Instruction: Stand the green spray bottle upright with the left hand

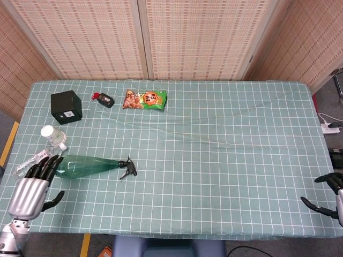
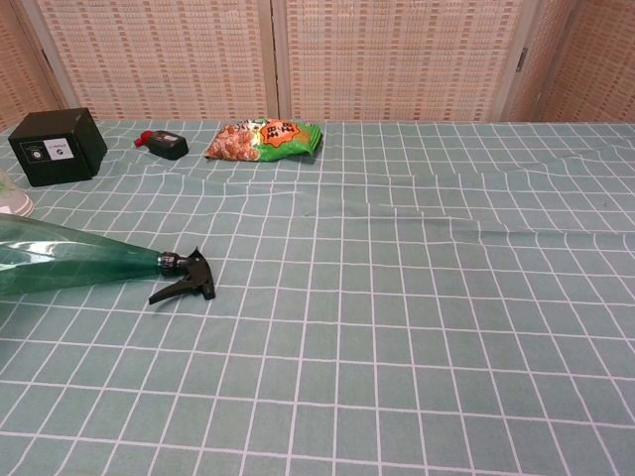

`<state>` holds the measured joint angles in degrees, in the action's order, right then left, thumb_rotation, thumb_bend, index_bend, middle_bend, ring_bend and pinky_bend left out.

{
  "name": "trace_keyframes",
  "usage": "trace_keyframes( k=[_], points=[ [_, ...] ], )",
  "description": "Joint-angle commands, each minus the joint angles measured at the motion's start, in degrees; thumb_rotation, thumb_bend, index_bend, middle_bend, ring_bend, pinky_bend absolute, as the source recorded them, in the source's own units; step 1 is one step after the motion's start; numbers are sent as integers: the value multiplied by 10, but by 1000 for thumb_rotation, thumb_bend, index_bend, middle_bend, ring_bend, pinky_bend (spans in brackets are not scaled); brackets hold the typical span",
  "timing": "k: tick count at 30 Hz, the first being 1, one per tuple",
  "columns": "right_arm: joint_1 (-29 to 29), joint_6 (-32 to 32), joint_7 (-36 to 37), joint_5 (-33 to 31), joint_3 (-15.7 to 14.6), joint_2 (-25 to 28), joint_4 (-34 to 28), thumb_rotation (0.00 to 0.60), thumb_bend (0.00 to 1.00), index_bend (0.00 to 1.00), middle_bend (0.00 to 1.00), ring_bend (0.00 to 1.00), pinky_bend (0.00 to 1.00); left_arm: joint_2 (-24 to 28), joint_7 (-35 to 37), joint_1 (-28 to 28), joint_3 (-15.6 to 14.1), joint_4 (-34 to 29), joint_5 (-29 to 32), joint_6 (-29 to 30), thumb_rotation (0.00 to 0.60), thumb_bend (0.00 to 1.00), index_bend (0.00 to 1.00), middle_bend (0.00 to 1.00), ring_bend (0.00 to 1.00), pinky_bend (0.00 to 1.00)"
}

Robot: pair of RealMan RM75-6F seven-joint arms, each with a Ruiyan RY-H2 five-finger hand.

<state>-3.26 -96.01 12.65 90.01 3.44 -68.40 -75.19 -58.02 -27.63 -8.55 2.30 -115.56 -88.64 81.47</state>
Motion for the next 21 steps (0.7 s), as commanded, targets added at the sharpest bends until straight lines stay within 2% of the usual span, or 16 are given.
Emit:
trace_keyframes(
  k=[1, 5, 9, 15, 21],
  points=[
    [0, 1, 2, 1, -1, 1, 1, 600, 0, 465, 444, 303, 287, -29, -174, -49, 29, -113, 43, -46, 600, 250, 6, 99, 106, 222],
    [1, 2, 6, 2, -2, 2, 2, 600, 0, 465, 447, 303, 287, -80, -306, -90, 54, -145, 122, -65, 600, 249, 12, 106, 115, 229],
    [2, 5, 6, 1, -2, 4, 1, 600, 0, 465, 450, 303, 287, -142, -413, -128, 69, -145, 195, -58, 600, 250, 14, 112, 119, 229],
    [4, 11, 1, -1, -2, 6, -4, 600, 0, 465, 451, 303, 287, -243, -547, -192, 93, -92, 312, -22, 600, 249, 21, 123, 133, 231],
    [8, 21, -5, -7, -1, 10, -13, 600, 0, 465, 451, 303, 287, -309, -613, -240, 109, -30, 407, 19, 600, 249, 21, 132, 139, 226]
  ],
)
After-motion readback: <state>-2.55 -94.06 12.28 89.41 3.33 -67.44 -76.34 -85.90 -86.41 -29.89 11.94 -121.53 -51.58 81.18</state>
